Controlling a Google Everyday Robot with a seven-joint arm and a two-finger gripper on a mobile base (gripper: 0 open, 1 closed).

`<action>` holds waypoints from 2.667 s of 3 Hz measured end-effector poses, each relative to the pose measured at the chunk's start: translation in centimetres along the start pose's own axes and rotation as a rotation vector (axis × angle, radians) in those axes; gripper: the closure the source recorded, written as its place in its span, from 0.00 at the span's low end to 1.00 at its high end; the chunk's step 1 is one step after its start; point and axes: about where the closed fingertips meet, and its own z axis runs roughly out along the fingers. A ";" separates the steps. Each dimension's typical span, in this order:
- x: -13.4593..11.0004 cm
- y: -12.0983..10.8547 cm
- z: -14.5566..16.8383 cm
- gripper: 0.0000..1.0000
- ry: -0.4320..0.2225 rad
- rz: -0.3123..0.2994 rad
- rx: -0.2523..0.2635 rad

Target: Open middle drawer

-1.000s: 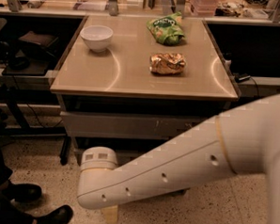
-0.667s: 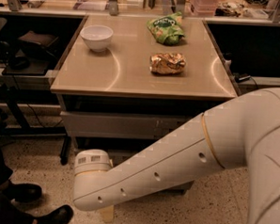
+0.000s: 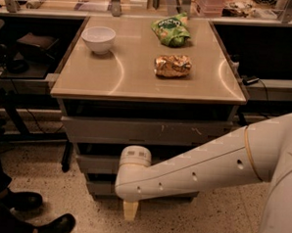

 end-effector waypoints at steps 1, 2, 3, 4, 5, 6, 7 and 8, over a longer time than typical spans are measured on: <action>4.9 -3.0 2.3 0.00 -0.011 0.138 0.019; 8.5 -5.4 2.3 0.00 0.012 0.239 0.085; 8.4 -5.3 2.4 0.00 0.011 0.248 0.084; 10.4 -6.8 3.4 0.00 -0.024 0.263 0.106; 13.8 -10.9 4.2 0.00 -0.068 0.313 0.186; 13.8 -10.9 4.2 0.00 -0.068 0.313 0.186; 15.4 -11.8 6.6 0.00 -0.079 0.363 0.177; 17.2 -13.6 8.9 0.00 -0.119 0.430 0.190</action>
Offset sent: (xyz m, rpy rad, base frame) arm 0.0864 -0.1339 -0.0050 0.0608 -0.1583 -0.4189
